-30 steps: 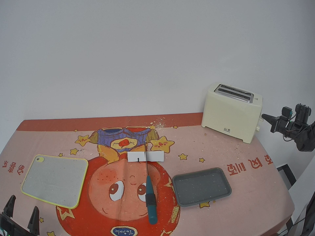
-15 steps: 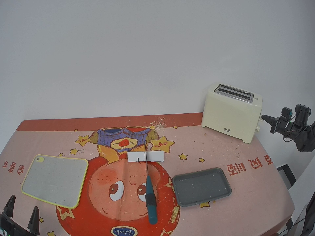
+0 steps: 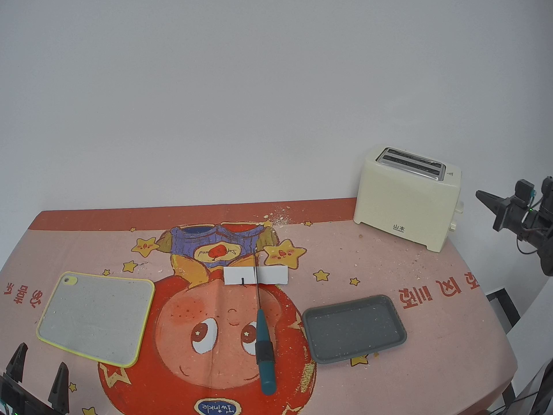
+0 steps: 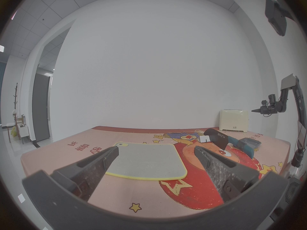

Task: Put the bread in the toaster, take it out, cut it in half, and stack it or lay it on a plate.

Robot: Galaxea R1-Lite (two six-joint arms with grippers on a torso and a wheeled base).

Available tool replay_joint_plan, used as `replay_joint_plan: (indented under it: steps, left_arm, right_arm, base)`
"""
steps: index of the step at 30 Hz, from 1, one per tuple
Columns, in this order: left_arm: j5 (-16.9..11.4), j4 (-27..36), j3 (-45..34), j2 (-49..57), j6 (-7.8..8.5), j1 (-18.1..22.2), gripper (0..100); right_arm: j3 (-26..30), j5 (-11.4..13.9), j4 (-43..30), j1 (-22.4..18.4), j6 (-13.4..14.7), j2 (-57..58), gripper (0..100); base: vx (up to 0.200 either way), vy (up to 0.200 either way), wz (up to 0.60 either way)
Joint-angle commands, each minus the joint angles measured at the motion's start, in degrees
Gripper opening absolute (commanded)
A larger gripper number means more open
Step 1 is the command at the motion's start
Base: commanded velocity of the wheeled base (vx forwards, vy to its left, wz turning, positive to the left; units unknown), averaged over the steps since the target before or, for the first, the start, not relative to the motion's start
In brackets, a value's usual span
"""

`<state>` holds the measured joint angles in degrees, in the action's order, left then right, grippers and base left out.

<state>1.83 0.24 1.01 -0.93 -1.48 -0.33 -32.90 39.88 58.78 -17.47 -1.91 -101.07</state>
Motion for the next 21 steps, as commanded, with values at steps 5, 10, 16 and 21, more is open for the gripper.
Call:
replay_joint_plan:
  steps: [5,10,16,21]
  left_arm:
    - [0.02,0.02,-1.01,0.49,-0.02,-0.02,100]
    - [0.02,0.02,-1.01,0.49,-0.02,-0.02,100]
    - [0.02,0.02,-1.01,0.49,-0.02,-0.02,100]
    - [0.02,0.02,-1.01,0.49,-0.02,-0.02,100]
  right_arm:
    - [32.38,2.66,-36.02,3.76,5.78,81.65,0]
    - [32.73,6.18,-54.74,6.22,-3.18,96.24,0]
    - [32.73,-33.72,-55.53,6.04,-3.45,95.62,0]
    - [32.55,-40.23,-59.49,6.22,2.27,95.62,0]
  base:
    - [0.000,0.000,0.00]
    - [0.000,0.000,0.00]
    - [0.000,0.000,0.00]
    - [0.000,0.000,0.00]
